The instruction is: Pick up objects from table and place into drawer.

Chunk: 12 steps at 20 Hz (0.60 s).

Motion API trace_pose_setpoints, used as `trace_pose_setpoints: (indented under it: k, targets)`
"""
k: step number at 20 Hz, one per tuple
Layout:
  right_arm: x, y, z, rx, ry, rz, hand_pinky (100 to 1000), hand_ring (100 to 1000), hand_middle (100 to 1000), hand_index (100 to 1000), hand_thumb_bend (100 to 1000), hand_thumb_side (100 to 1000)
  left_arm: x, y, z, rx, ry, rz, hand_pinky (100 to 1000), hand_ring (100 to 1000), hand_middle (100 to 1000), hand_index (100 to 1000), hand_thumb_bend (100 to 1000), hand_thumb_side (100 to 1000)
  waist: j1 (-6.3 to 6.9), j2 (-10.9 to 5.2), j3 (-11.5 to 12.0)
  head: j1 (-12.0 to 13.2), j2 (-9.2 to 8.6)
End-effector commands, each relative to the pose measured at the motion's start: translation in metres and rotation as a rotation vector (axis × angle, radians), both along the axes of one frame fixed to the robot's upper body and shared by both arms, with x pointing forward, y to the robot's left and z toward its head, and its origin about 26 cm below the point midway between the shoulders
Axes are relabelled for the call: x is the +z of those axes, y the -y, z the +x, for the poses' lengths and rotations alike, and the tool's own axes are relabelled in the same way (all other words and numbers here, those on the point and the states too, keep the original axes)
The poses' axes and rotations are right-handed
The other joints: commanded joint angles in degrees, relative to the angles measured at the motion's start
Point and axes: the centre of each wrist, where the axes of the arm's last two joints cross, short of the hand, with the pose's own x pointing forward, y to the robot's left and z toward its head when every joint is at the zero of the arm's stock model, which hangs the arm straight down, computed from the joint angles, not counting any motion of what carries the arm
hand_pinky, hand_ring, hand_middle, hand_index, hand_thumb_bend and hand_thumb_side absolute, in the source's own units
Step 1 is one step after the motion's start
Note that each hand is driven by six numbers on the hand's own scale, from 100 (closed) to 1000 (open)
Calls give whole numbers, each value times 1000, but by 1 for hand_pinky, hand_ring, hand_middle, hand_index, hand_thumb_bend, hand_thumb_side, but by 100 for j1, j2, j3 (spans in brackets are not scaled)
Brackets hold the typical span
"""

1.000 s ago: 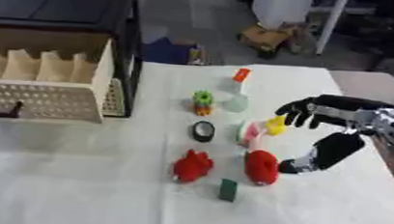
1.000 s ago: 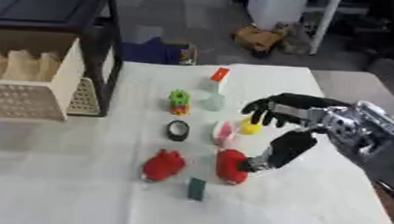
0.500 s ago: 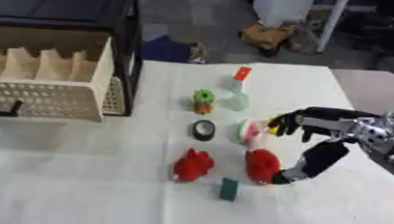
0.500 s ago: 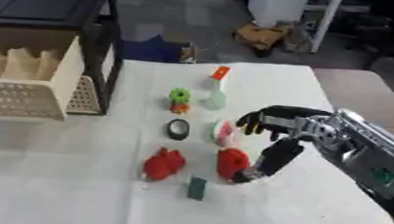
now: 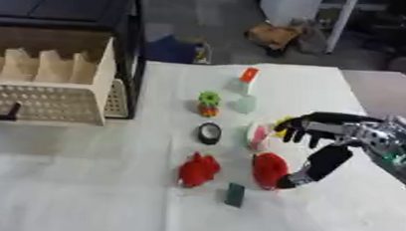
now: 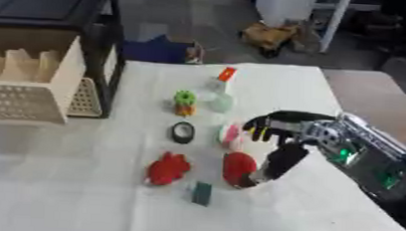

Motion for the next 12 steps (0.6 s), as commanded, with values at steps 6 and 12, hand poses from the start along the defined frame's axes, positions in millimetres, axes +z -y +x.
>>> trace_pose_setpoints:
  k: [6,12]
  targets:
    - [-3,4,9,-15,2,-49,739,865,803,961,653,439,5,0,-2,-17,16,7,609,545,623,850,100,1000,-1,-63,16,-28,-60]
    - [-9,2,13,-12,-17,-56,732,863,798,926,645,438,5,0,-2,-24,13,6,609,544,622,848,100,1000,4,-54,24,-36,-63]
